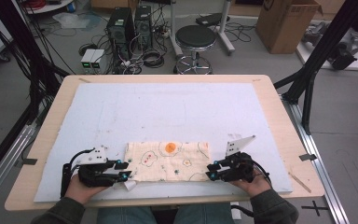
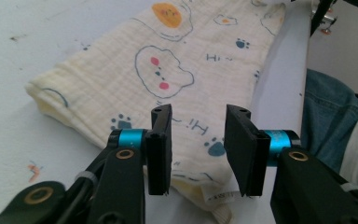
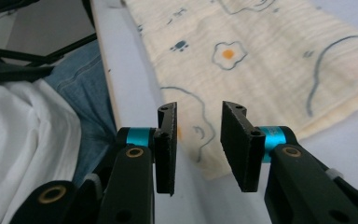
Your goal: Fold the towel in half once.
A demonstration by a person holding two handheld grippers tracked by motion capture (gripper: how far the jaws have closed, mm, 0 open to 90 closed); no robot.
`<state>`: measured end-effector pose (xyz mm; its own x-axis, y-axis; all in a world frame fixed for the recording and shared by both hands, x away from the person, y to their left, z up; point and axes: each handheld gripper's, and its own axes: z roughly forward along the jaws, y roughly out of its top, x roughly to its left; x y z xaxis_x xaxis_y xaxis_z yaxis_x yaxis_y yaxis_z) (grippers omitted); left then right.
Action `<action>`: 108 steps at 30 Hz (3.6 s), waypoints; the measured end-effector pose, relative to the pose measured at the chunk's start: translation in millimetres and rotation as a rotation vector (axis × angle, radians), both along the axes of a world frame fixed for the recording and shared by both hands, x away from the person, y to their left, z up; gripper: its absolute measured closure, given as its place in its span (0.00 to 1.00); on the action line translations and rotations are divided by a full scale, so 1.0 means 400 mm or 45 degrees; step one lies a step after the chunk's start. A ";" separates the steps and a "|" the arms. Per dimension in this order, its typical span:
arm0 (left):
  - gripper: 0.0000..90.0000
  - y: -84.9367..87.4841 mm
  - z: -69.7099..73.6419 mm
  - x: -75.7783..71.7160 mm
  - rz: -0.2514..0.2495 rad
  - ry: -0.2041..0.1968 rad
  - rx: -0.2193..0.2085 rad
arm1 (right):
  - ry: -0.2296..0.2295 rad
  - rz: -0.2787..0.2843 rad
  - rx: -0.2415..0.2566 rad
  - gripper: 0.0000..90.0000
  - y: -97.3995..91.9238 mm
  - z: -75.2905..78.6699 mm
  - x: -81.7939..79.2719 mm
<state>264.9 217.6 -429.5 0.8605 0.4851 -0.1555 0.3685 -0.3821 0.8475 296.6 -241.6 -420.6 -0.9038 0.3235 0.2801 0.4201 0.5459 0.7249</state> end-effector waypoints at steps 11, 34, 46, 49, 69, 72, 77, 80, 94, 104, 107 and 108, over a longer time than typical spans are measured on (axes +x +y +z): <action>0.68 0.012 0.018 0.097 0.265 -0.015 -0.004 | -0.071 -0.209 0.022 0.71 -0.014 0.036 0.104; 0.81 -0.017 -0.029 0.211 0.343 0.185 0.050 | 0.073 -0.299 -0.038 0.71 0.036 -0.025 0.236; 0.96 -0.019 -0.028 0.206 0.337 0.150 0.101 | 0.077 -0.311 -0.115 0.94 0.036 -0.036 0.238; 0.96 -0.017 -0.022 0.203 0.355 0.138 0.081 | 0.051 -0.328 -0.115 0.95 0.029 -0.029 0.237; 0.96 -0.024 0.017 0.280 0.457 0.094 0.044 | -0.015 -0.449 -0.050 0.95 0.020 -0.003 0.299; 0.96 -0.027 0.015 0.295 0.472 0.099 0.050 | -0.017 -0.466 -0.054 0.95 0.021 -0.004 0.317; 0.96 -0.023 -0.007 0.316 0.504 0.133 0.012 | -0.005 -0.506 -0.034 0.95 0.021 -0.012 0.338; 0.96 -0.026 -0.014 0.322 0.512 0.128 0.017 | 0.016 -0.513 -0.051 0.95 0.023 -0.028 0.349; 0.79 -0.022 -0.005 0.316 0.477 0.111 -0.045 | 0.036 -0.514 -0.007 0.74 0.020 -0.029 0.348; 0.67 -0.014 0.018 0.304 0.447 0.077 -0.147 | -0.015 -0.517 0.049 0.61 0.010 0.004 0.329; 0.65 -0.010 0.024 0.302 0.451 0.068 -0.185 | -0.001 -0.519 0.028 0.57 0.010 0.024 0.332; 0.65 -0.009 0.026 0.301 0.452 0.066 -0.190 | -0.008 -0.514 0.031 0.57 0.010 0.032 0.333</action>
